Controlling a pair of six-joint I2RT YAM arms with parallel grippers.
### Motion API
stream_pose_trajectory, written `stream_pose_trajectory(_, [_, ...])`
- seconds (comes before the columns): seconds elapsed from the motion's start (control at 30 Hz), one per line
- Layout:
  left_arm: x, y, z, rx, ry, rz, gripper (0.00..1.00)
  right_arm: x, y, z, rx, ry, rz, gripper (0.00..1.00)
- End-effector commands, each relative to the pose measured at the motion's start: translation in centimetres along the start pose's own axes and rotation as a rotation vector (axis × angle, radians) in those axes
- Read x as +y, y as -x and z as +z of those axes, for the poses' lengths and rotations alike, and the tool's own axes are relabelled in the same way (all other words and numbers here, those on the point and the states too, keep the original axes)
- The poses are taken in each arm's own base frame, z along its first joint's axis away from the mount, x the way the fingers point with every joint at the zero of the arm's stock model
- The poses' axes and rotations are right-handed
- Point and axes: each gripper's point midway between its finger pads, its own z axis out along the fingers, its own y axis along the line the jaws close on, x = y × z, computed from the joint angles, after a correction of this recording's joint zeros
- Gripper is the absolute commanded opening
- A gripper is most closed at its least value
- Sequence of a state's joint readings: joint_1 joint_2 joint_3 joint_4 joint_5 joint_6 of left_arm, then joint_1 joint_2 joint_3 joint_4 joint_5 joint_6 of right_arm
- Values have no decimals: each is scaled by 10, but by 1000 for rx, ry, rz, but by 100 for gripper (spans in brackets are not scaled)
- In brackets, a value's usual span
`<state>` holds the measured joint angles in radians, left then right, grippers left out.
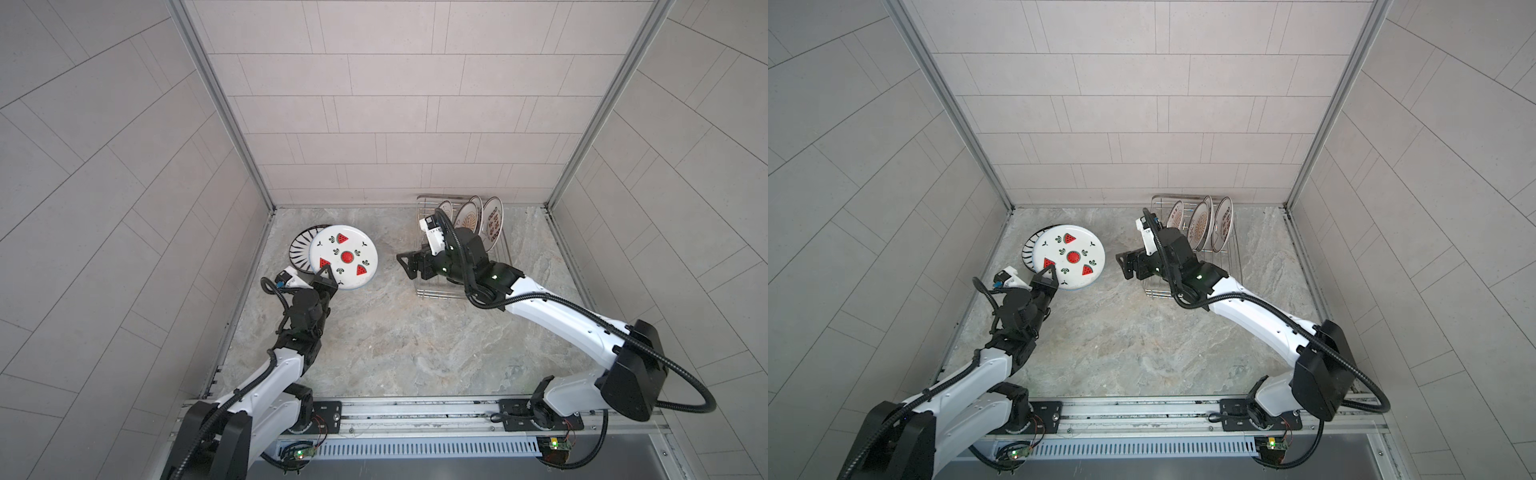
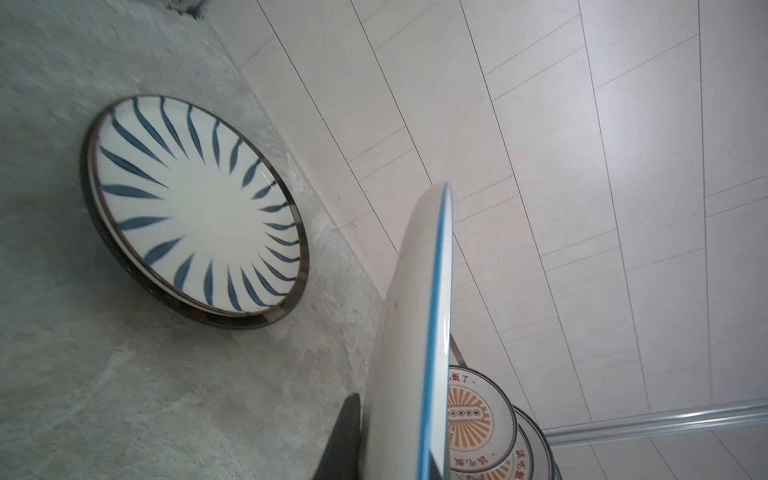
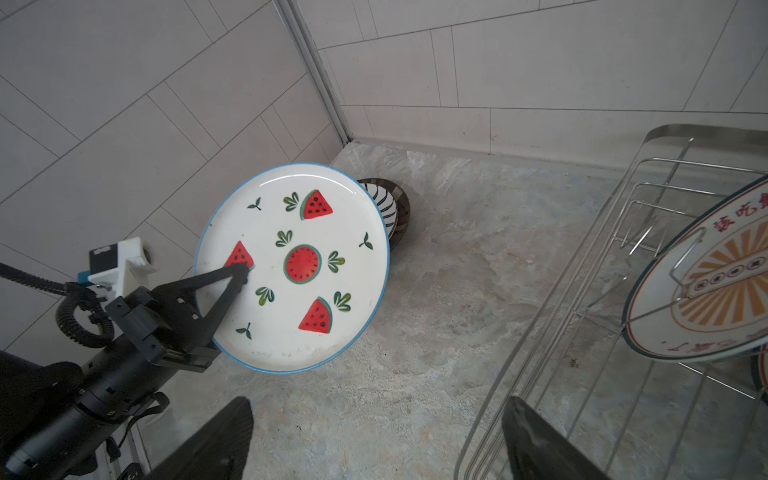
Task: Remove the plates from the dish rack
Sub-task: 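Lower the watermelon plate onto the plate stack with the left gripper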
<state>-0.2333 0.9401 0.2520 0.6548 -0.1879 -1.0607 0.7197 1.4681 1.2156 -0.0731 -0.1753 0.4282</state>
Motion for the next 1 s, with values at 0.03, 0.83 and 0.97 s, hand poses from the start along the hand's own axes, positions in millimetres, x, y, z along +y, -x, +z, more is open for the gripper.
stream_pose_trajectory(0.03, [-18, 41, -5, -134, -32, -9, 0, 9, -3, 23, 53, -18, -52, 95])
stream_pose_trajectory(0.83, [24, 94, 56, -269, 207, 29, 0, 25, -47, 113, 242, -25, -127, 95])
stream_pose_trajectory(0.97, [32, 99, 68, -294, 250, 48, 0, 25, -50, 118, 248, -27, -131, 95])
